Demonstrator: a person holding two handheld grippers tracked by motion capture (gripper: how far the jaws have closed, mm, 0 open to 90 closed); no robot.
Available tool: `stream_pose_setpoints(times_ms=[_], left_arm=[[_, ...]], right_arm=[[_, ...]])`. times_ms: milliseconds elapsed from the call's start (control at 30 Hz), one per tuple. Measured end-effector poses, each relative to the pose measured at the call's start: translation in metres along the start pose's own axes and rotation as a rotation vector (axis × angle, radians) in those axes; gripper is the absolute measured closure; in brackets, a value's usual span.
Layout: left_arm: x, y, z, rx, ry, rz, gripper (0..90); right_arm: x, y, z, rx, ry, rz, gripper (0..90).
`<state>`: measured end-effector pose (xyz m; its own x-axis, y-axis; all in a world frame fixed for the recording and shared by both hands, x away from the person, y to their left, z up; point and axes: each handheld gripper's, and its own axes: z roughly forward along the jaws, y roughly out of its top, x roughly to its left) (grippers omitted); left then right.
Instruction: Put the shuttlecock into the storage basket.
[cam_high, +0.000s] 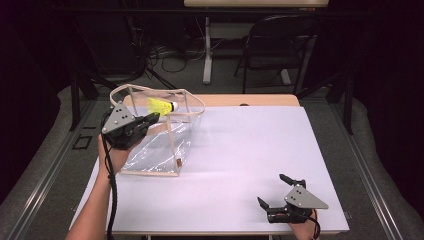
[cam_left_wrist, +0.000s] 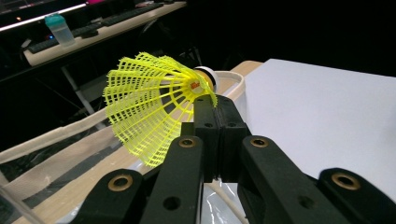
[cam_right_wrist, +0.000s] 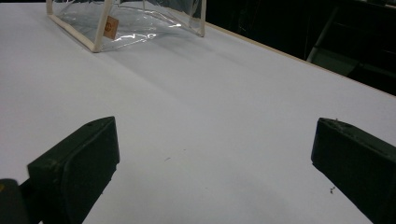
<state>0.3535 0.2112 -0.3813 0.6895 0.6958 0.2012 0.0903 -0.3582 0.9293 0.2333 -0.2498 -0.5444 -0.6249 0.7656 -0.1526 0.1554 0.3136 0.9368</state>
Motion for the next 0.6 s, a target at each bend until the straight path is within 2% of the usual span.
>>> stream_pose_setpoints(times_ms=[233, 600], left_arm=[[0.007, -0.002, 0.001, 0.004, 0.021, -0.022, 89.5], [0.014, -0.001, -0.003, 0.004, 0.059, -0.029, 89.5]], right_arm=[[0.000, 0.001, -0.002, -0.004, -0.005, -0.002, 0.5], [0.000, 0.000, 0.000, 0.004, -0.003, -0.001, 0.5]])
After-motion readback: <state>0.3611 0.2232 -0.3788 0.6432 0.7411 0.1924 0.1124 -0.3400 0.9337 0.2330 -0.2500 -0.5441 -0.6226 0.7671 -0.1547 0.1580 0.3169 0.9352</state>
